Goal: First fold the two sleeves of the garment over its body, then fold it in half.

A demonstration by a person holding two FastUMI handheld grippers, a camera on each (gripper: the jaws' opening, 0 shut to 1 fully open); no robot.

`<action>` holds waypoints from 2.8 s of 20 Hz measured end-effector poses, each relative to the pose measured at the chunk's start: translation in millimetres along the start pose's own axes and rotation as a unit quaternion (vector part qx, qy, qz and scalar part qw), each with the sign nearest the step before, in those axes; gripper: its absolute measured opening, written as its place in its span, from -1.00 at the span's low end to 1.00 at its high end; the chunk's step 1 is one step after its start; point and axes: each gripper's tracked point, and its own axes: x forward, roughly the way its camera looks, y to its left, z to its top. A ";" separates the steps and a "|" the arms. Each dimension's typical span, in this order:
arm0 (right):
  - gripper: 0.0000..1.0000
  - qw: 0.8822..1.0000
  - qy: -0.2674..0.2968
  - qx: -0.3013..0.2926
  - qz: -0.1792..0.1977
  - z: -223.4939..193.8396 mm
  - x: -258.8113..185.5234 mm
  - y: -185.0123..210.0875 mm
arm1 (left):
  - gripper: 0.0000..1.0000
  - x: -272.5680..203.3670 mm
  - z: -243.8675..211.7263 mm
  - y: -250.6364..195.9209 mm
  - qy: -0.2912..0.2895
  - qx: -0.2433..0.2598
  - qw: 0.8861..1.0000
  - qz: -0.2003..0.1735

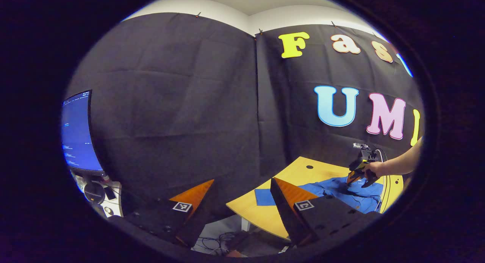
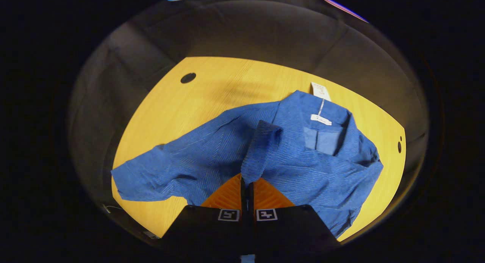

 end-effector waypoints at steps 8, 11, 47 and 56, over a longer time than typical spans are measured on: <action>-0.27 0.989 -0.018 0.073 0.130 30.6 6.0 57.2 | 0.58 1.2 -7.9 -6.2 0.000 -0.026 1.000 -0.001; 0.10 0.981 -0.041 0.078 0.174 42.0 -28.4 65.0 | 0.61 15.3 -7.9 -20.8 -0.007 -0.021 0.999 -0.024; 0.97 0.933 -0.317 0.137 0.096 -131.5 -407.7 -112.1 | 0.67 344.9 -218.5 -115.8 0.333 0.012 0.943 -0.004; 0.97 0.928 -0.317 0.179 0.075 -166.6 -416.8 -138.3 | 0.21 346.8 -216.8 -124.9 0.337 0.014 0.941 -0.023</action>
